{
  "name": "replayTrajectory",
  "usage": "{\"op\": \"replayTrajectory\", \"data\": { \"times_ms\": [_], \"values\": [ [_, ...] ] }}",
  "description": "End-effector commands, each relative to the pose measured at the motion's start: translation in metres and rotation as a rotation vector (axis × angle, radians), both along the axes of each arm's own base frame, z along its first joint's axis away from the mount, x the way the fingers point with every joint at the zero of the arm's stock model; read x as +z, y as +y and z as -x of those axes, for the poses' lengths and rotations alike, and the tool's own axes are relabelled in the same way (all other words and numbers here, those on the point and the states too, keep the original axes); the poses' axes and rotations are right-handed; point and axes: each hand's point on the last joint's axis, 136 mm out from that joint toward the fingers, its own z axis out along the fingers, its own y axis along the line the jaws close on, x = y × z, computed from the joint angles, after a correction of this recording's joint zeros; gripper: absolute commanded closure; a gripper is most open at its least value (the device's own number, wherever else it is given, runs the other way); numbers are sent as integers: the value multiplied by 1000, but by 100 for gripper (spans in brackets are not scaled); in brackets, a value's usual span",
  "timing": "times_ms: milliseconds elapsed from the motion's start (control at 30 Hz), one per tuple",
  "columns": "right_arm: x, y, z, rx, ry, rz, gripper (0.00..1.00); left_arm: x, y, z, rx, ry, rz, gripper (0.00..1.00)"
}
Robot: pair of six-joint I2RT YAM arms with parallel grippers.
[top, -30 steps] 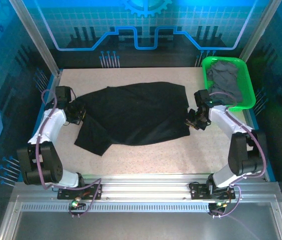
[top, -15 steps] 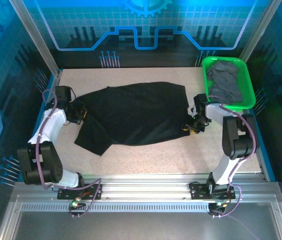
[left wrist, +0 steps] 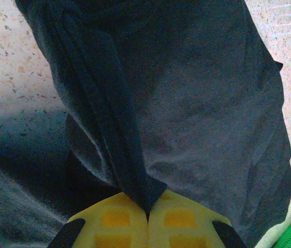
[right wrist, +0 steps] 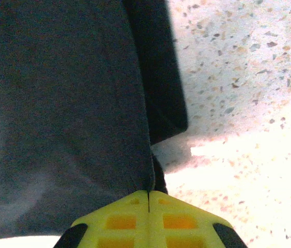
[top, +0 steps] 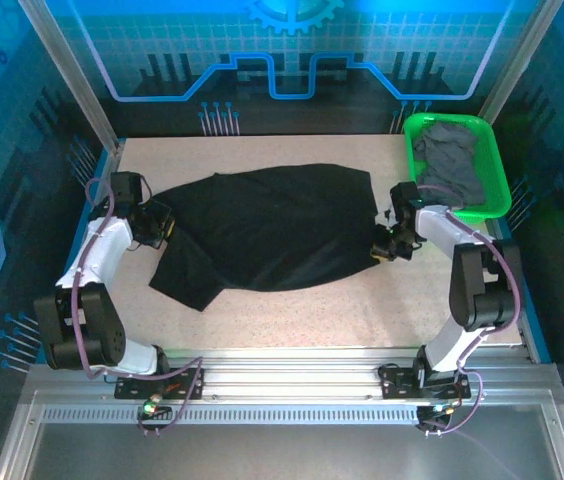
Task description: Fold and stack the t-shirts
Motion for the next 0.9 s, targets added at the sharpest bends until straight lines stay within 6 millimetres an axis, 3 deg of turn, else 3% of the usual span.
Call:
{"op": "replayTrajectory", "data": {
  "times_ms": [0,167,333,533,867],
  "values": [
    [20,7,11,13,16,19,100,1,-5,-1,-35,-9,4,100],
    [38,14,9,20,6,24,100,2,-4,-4,-37,-11,-5,100],
    [48,15,-7,10,15,41,100,10,2,-7,-45,-14,-47,100],
    [38,21,-29,9,78,39,100,17,10,-15,-52,-20,-89,100],
    [6,22,-51,-14,165,63,100,7,14,-18,-63,7,-111,100]
  ]
}}
